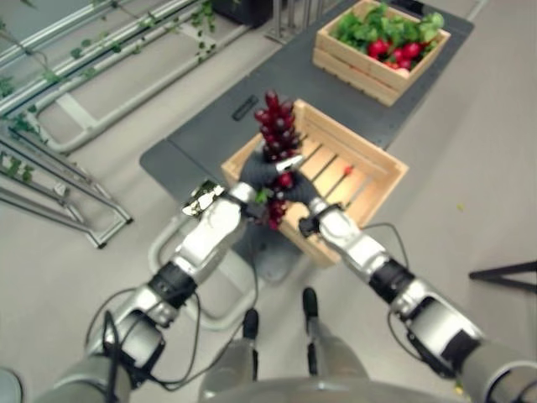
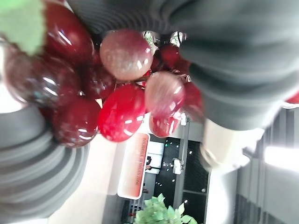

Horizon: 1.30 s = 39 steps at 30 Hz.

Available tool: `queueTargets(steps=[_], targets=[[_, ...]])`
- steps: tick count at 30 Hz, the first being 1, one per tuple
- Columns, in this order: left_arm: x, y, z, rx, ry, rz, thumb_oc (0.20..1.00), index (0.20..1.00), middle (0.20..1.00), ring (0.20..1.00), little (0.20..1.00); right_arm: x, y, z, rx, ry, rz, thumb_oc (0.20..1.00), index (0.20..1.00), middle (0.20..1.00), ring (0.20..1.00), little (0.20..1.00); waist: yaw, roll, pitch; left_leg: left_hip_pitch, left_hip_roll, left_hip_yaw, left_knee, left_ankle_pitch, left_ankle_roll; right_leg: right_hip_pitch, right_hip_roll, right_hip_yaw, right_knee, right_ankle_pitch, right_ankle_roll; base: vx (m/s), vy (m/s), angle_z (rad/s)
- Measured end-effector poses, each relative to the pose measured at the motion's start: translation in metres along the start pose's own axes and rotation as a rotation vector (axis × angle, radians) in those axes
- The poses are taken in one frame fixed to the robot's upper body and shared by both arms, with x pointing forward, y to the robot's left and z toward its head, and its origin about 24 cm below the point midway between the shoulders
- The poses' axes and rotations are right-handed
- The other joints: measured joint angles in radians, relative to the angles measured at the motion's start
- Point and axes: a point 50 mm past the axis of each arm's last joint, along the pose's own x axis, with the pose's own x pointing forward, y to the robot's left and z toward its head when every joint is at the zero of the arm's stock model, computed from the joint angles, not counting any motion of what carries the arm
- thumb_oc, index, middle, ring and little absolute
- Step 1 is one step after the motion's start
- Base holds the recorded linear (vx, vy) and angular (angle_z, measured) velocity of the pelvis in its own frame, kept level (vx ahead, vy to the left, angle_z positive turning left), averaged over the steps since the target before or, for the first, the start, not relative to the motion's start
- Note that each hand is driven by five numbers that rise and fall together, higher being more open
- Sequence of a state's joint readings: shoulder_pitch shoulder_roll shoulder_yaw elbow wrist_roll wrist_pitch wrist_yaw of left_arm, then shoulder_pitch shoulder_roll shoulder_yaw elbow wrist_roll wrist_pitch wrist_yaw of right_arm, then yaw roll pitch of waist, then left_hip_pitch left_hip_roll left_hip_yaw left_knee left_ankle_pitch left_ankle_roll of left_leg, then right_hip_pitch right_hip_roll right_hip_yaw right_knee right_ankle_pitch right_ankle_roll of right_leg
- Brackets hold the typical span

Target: Pick up the fruits from the basket on one side to the basket on the other side

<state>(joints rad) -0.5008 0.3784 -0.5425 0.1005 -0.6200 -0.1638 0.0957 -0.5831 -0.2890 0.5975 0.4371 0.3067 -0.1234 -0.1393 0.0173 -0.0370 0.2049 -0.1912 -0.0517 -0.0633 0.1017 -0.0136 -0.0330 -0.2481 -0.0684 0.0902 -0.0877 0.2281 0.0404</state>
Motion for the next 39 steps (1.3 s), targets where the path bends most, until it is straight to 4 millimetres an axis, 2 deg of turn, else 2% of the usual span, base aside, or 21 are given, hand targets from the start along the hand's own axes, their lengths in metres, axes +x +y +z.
queueTargets(steps=[4,8,10,14,16,19,20,22,25,26,27,29,30,31,32,33,35,37,38,39], targets=[[-0.013,0.000,0.000,-0.101,-0.040,0.041,1.000,1.000,1.000,1.000,1.000,-0.008,-0.010,-0.011,0.025,0.031,-0.057,0.200,0.200,0.200,0.200,0.200,0.000,-0.002,-0.005,0.005,-0.003,0.000,-0.002,-0.003,0.004,0.003,-0.003,0.000,0.001,-0.004,0.003,0.02,0.000,0.00],[-0.029,0.017,0.004,-0.144,-0.093,0.143,1.000,1.000,1.000,1.000,1.000,-0.018,-0.024,-0.019,0.051,0.050,-0.130,0.200,0.200,0.200,0.200,0.200,0.002,-0.002,-0.006,0.016,-0.003,-0.001,-0.005,-0.004,0.007,0.015,-0.003,-0.001,0.000,-0.006,0.006,0.01,0.000,0.00],[-0.044,0.026,-0.001,-0.153,-0.085,0.196,1.000,1.000,1.000,1.000,1.000,-0.029,-0.032,-0.024,0.062,0.060,-0.165,0.200,0.200,0.200,0.200,0.200,0.005,-0.003,-0.006,0.027,-0.003,-0.002,-0.007,-0.010,0.009,0.033,-0.003,-0.003,-0.001,-0.013,0.007,0.00,0.000,0.00],[-0.063,0.039,-0.001,-0.153,-0.086,0.266,1.000,1.000,1.000,1.000,1.000,-0.044,-0.045,-0.030,0.056,0.067,-0.217,0.200,0.200,0.200,0.200,0.200,0.007,-0.023,-0.018,0.040,-0.003,-0.004,-0.014,-0.013,0.010,0.037,-0.004,-0.005,-0.001,-0.019,0.008,0.00,0.000,0.00],[-0.078,0.048,0.000,-0.152,-0.097,0.316,1.000,1.000,1.000,1.000,1.000,-0.059,-0.055,-0.028,0.057,0.040,-0.255,0.200,0.200,0.200,0.200,0.200,0.013,-0.028,-0.021,0.042,-0.003,-0.004,-0.020,-0.013,0.011,0.037,-0.005,-0.005,-0.001,-0.022,0.010,0.00,0.000,0.00],[-0.093,0.057,-0.006,-0.147,-0.072,0.373,1.000,1.000,1.000,1.000,1.000,-0.071,-0.066,-0.032,0.045,0.052,-0.306,0.200,0.200,0.200,0.200,0.200,0.024,-0.039,-0.026,0.042,-0.005,-0.004,-0.020,-0.013,0.012,0.036,-0.003,-0.006,-0.001,-0.023,0.012,-0.03,0.014,0.01],[-0.098,0.059,-0.007,-0.146,-0.070,0.383,1.000,1.000,1.000,1.000,1.000,-0.081,-0.071,-0.031,0.038,0.042,-0.328,0.200,0.200,0.200,0.200,0.200,0.031,-0.043,-0.027,0.039,-0.005,-0.005,-0.022,-0.014,0.012,0.036,-0.008,-0.007,-0.001,-0.024,0.014,-0.03,0.024,0.02],[-0.106,0.063,-0.011,-0.142,-0.050,0.412,1.000,1.000,1.000,1.000,1.000,-0.088,-0.074,-0.031,0.034,0.038,-0.341,0.200,0.200,0.200,0.200,0.200,0.025,-0.051,-0.029,0.040,-0.007,-0.005,-0.021,-0.014,0.013,0.036,-0.006,-0.007,-0.001,-0.025,0.015,-0.07,0.019,0.01],[-0.114,0.066,-0.014,-0.134,-0.030,0.434,1.000,1.000,1.000,1.000,1.000,-0.108,-0.079,-0.036,0.045,0.047,-0.388,0.200,0.200,0.200,0.200,0.200,0.025,-0.076,-0.028,0.026,-0.016,-0.003,-0.015,-0.016,0.016,0.024,-0.012,-0.006,-0.001,-0.027,0.020,-0.11,0.011,-0.01],[-0.116,0.067,-0.015,-0.127,-0.023,0.440,1.000,1.000,1.000,1.000,1.000,-0.115,-0.080,-0.040,0.049,0.064,-0.398,0.200,0.200,0.200,0.200,0.200,0.013,-0.092,-0.033,0.014,-0.021,0.004,-0.009,-0.017,0.017,0.007,-0.010,-0.002,0.002,-0.023,0.025,-0.11,-0.017,-0.08],[-0.117,0.069,-0.014,-0.120,-0.022,0.441,1.000,1.000,1.000,1.000,1.000,-0.117,-0.080,-0.040,0.048,0.065,-0.401,0.200,0.200,0.200,0.200,0.200,0.021,-0.099,-0.035,0.003,-0.020,0.010,-0.001,-0.018,0.021,-0.002,-0.015,0.006,0.004,-0.025,0.030,-0.19,-0.011,-0.24],[-0.123,0.075,-0.013,-0.062,-0.003,0.452,1.000,1.000,1.000,1.000,1.000,-0.119,-0.076,-0.043,0.064,0.070,-0.398,0.200,0.200,0.200,0.200,0.200,-0.004,-0.128,-0.032,-0.021,-0.026,0.067,0.034,-0.028,0.034,-0.032,-0.012,0.012,0.014,-0.017,0.060,-0.18,0.010,-0.48],[-0.130,0.081,-0.013,-0.019,0.013,0.479,1.000,1.000,1.000,1.000,1.000,-0.117,-0.075,-0.042,0.069,0.063,-0.395,0.200,0.200,0.200,0.200,0.200,-0.002,-0.127,-0.027,-0.029,0.010,0.126,0.034,-0.028,0.047,-0.053,-0.016,-0.014,0.017,-0.081,0.112,-0.10,0.066,-0.70],[-0.131,0.083,-0.013,-0.015,0.013,0.492,1.000,1.000,1.000,1.000,1.000,-0.118,-0.077,-0.042,0.067,0.064,-0.398,0.200,0.200,0.200,0.200,0.200,0.001,-0.112,-0.020,-0.030,0.038,0.156,0.033,-0.026,0.051,-0.067,-0.015,-0.051,0.041,-0.132,0.105,-0.21,0.087,-0.88],[-0.132,0.085,-0.013,-0.014,0.008,0.513,1.000,1.000,1.000,1.000,1.000,-0.121,-0.079,-0.043,0.062,0.068,-0.406,0.200,0.200,0.200,0.200,0.200,0.000,-0.076,0.000,-0.027,0.092,0.204,0.035,-0.025,0.052,-0.083,0.005,-0.113,0.146,-0.141,0.101,-0.19,0.049,-0.64],[-0.132,0.084,-0.014,-0.013,0.011,0.512,1.000,1.000,1.000,1.000,1.000,-0.130,-0.083,-0.045,0.059,0.081,-0.428,0.200,0.200,0.200,0.200,0.200,0.005,-0.047,0.011,-0.009,0.138,0.266,0.024,-0.021,0.053,-0.089,0.007,-0.163,0.287,-0.188,0.097,-0.16,0.010,-0.57],[-0.136,0.087,-0.016,-0.006,0.029,0.526,1.000,1.000,1.000,1.000,1.000,-0.139,-0.084,-0.049,0.055,0.100,-0.441,0.200,0.200,0.200,0.200,0.200,0.025,-0.044,0.009,0.039,0.166,0.333,0.008,-0.020,0.050,-0.028,-0.037,-0.199,0.394,-0.263,0.106,-0.12,-0.022,-0.57],[-0.138,0.090,-0.015,-0.001,0.024,0.539,1.000,1.000,1.000,1.000,1.000,-0.141,-0.085,-0.046,0.049,0.085,-0.446,0.200,0.200,0.200,0.200,0.200,0.056,-0.042,0.008,0.065,0.184,0.382,0.004,-0.020,0.049,0.022,-0.087,-0.241,0.433,-0.309,0.106,-0.13,-0.028,-0.83],[-0.138,0.091,-0.015,0.003,0.025,0.542,1.000,1.000,1.000,1.000,1.000,-0.139,-0.085,-0.043,0.039,0.067,-0.443,0.200,0.200,0.200,0.200,0.200,0.079,-0.049,0.003,0.068,0.183,0.390,0.005,-0.019,0.046,0.048,-0.106,-0.237,0.400,-0.300,0.105,-0.13,-0.037,-0.86],[-0.139,0.092,-0.014,0.006,0.026,0.544,1.000,1.000,1.000,1.000,1.000,-0.139,-0.085,-0.041,0.038,0.060,-0.442,0.200,0.200,0.200,0.200,0.200,0.081,-0.055,0.000,0.069,0.170,0.389,0.007,-0.020,0.042,0.067,-0.116,-0.234,0.365,-0.246,0.092,-0.16,-0.097,-0.89]])
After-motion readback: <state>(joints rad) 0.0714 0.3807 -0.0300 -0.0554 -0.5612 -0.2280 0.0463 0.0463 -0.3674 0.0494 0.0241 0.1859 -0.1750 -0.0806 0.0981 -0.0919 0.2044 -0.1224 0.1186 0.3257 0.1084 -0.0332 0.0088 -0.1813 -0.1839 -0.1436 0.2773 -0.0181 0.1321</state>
